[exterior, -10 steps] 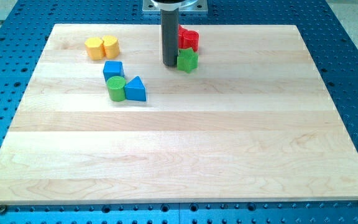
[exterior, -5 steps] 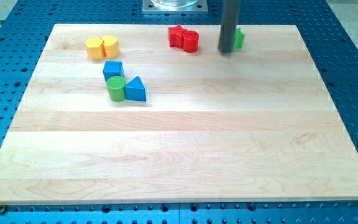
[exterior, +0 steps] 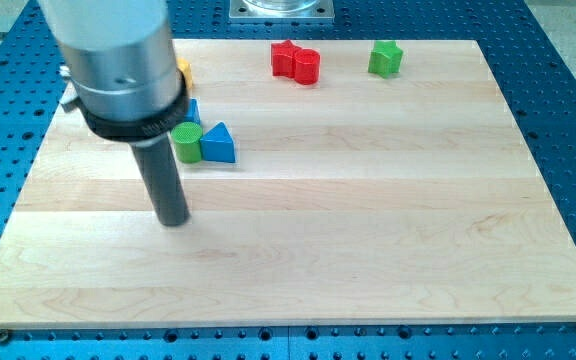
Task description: Move green blocks towards top right corner of the board
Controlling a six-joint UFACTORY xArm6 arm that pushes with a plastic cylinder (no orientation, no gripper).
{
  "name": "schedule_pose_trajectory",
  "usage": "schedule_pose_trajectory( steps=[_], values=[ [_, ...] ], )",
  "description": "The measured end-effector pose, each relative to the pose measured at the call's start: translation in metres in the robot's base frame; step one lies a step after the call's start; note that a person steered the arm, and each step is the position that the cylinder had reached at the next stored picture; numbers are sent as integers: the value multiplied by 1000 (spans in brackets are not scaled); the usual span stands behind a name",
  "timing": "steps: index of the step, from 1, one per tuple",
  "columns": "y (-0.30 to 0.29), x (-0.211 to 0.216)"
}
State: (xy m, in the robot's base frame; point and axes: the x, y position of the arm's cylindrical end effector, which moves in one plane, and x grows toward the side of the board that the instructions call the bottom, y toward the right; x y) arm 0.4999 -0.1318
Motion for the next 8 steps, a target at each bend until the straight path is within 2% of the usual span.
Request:
schedule_pose_trajectory(
  steps=[1, 2, 4, 5, 6, 7, 8],
  values=[
    [7, -52],
    [3, -66],
    [80, -139],
    [55, -138],
    [64, -169],
    [127, -178],
    [160, -178]
  ],
)
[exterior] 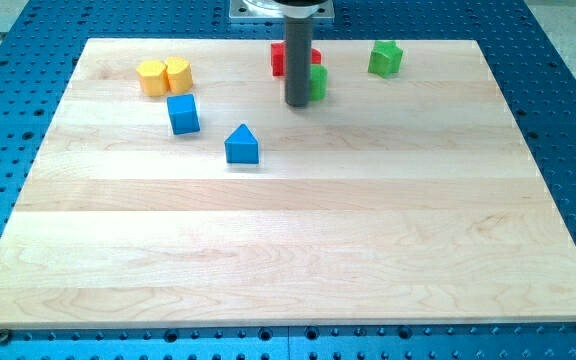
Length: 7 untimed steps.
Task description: Move green blocks towards top right corner of the board
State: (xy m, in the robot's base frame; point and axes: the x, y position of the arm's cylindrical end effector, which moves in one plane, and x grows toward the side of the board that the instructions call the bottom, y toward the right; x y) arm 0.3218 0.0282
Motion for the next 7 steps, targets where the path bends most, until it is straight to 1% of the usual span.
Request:
schedule_pose_trajectory(
  steps=[1, 2, 3, 4, 5, 6, 7],
  values=[
    [14, -1],
    [-5, -6],
    [18, -27],
    [8, -33],
    [67, -35],
    [103, -36],
    [49, -31]
  ],
)
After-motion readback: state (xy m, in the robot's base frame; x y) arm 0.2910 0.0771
